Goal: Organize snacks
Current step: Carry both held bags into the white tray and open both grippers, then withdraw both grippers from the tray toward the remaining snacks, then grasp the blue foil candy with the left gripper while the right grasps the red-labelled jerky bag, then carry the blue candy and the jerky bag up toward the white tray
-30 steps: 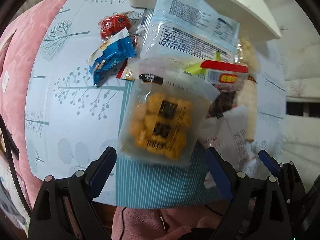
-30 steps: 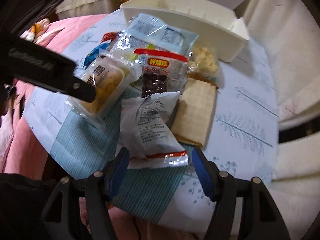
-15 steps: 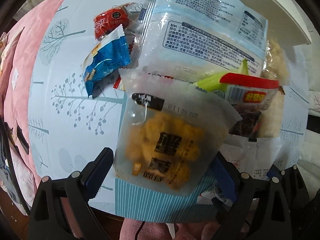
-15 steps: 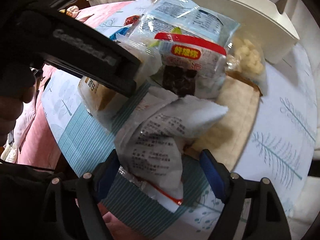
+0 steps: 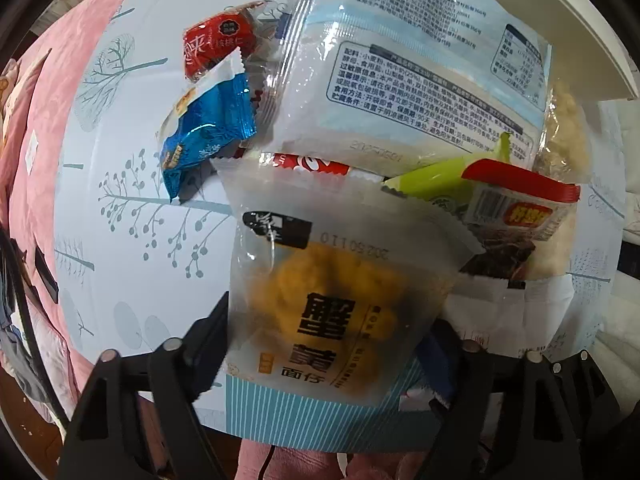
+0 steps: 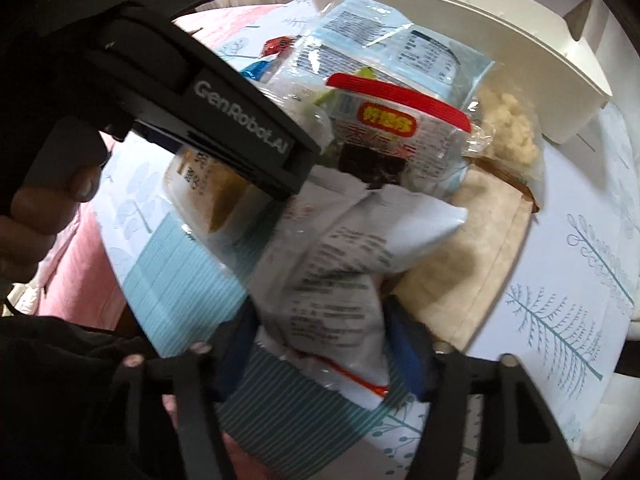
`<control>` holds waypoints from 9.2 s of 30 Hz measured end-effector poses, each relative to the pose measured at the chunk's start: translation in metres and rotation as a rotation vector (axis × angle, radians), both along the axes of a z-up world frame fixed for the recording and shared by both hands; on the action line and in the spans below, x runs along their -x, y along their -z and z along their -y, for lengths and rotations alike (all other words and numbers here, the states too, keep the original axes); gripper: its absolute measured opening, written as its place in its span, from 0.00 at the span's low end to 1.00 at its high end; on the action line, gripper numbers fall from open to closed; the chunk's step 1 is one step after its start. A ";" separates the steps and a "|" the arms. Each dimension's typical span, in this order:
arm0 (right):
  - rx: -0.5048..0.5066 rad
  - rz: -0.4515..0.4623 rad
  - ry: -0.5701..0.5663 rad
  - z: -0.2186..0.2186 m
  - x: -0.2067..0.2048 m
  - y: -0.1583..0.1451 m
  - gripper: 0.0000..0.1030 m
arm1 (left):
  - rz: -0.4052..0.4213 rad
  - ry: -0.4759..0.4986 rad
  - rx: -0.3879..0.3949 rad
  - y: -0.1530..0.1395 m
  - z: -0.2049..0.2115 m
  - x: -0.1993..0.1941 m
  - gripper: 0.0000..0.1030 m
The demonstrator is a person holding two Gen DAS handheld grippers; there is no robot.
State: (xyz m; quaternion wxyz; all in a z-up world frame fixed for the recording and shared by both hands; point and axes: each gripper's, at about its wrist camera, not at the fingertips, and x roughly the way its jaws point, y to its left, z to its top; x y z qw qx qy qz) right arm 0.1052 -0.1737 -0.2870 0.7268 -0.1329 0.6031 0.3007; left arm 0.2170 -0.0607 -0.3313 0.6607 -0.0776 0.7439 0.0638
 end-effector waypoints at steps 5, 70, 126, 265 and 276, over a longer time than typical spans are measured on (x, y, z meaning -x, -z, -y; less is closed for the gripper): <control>0.031 -0.012 0.021 -0.001 -0.003 -0.005 0.56 | -0.028 -0.027 0.024 -0.008 -0.012 0.011 0.70; -0.111 0.526 0.625 0.003 -0.150 -0.226 0.27 | 0.359 0.228 0.194 -0.231 -0.095 -0.081 0.71; -0.219 0.220 0.967 0.030 -0.082 -0.153 0.56 | 0.478 0.237 0.285 -0.207 -0.154 -0.012 0.83; -0.227 0.232 0.824 0.072 -0.163 -0.105 0.39 | 0.579 0.295 0.146 -0.137 -0.029 -0.021 0.32; -0.255 0.286 0.834 0.099 -0.208 -0.095 0.40 | 0.615 0.165 0.165 -0.150 -0.026 -0.105 0.32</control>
